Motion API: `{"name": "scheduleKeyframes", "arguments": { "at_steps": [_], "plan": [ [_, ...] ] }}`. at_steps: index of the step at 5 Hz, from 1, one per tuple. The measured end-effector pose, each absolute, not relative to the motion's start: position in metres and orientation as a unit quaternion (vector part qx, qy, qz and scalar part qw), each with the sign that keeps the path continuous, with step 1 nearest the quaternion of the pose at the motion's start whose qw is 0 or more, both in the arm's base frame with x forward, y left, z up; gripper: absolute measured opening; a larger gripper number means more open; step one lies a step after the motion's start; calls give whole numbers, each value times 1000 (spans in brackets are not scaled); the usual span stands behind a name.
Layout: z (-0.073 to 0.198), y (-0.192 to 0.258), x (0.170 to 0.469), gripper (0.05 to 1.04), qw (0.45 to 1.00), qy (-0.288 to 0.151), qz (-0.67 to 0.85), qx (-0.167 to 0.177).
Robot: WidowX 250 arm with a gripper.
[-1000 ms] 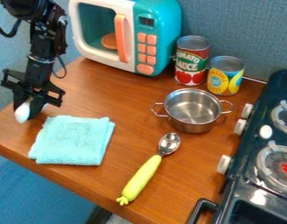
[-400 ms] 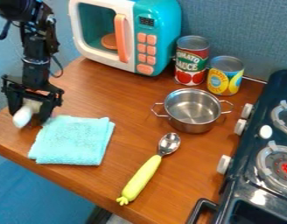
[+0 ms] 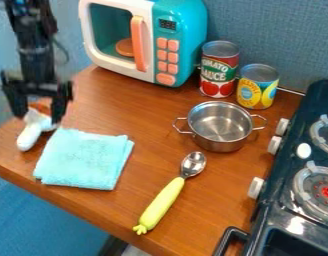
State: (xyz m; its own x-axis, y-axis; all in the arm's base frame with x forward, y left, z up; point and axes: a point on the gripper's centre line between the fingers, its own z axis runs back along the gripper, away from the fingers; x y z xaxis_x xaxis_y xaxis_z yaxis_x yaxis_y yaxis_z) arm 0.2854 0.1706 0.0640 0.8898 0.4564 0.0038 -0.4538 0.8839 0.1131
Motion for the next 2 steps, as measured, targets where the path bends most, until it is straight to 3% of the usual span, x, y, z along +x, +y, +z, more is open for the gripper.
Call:
{"name": "scheduleKeyframes", "arguments": {
  "at_steps": [2],
  "plan": [
    [133,131,290,1004,982,-50,170,64]
  ]
}}
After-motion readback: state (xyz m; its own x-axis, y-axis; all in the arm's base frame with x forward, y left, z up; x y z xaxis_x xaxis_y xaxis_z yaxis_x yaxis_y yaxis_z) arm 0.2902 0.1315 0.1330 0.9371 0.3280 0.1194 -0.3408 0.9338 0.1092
